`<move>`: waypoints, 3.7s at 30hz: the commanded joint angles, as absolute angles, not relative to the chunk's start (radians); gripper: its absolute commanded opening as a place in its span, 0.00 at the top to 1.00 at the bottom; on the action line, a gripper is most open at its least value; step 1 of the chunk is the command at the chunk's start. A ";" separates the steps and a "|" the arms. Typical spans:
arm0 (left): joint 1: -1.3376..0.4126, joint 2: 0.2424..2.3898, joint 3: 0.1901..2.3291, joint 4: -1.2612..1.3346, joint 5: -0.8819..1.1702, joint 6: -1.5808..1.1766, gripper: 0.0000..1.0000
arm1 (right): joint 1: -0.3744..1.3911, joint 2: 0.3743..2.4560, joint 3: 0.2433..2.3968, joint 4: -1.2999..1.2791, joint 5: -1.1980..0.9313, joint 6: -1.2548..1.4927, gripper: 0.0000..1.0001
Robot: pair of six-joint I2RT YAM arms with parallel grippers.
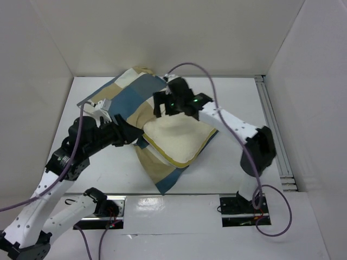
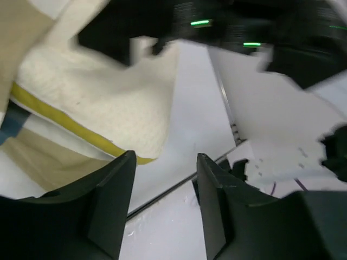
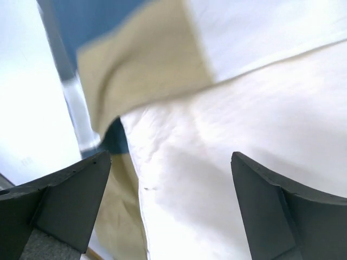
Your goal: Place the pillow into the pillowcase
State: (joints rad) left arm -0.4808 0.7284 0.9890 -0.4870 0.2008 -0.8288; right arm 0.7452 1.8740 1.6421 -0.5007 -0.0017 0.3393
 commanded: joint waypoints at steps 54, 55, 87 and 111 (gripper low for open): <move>-0.512 1.624 1.510 -0.966 -0.197 -0.690 0.26 | 0.791 1.300 0.911 -0.305 -0.086 0.480 0.00; -0.512 1.624 1.497 -0.951 -0.180 -0.690 0.26 | 0.758 1.280 0.901 -0.320 -0.086 0.480 0.00; -0.301 1.440 1.566 -0.983 0.120 -0.563 1.00 | 0.574 1.752 1.158 -0.129 -0.290 0.414 0.00; -0.252 1.442 1.504 -0.914 0.160 -0.554 1.00 | 0.551 1.870 1.085 0.425 -0.582 0.391 1.00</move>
State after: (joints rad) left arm -0.2577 1.4460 1.5230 -1.0031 0.1444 -0.5735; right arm 0.5816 1.9984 1.1873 0.3260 -0.5556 0.3531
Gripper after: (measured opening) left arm 0.039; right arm 0.011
